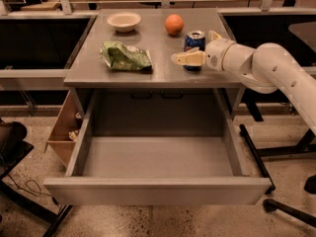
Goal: Pick pepsi can from top drawer and place on counter
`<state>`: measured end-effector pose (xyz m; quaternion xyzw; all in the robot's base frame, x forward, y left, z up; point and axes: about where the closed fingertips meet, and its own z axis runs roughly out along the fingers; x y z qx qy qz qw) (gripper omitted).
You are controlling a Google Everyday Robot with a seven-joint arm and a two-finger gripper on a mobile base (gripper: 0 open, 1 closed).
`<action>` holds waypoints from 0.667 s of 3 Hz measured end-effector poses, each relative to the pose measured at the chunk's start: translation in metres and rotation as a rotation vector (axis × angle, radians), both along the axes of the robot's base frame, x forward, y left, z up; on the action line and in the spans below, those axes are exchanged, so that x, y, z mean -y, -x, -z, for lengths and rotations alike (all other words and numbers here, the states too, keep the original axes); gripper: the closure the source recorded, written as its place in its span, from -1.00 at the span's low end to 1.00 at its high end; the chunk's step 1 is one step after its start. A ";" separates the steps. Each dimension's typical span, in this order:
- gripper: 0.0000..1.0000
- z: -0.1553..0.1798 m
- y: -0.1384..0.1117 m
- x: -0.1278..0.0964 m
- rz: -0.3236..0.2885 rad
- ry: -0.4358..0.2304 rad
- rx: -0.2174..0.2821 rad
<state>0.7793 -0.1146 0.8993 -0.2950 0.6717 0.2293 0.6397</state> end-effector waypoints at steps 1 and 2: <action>-1.00 -0.016 0.006 -0.003 -0.016 0.060 0.009; -1.00 -0.052 0.030 0.002 -0.017 0.213 0.018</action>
Offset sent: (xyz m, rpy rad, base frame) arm -0.0803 -0.0306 0.1667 -0.4806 -0.1038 -0.0258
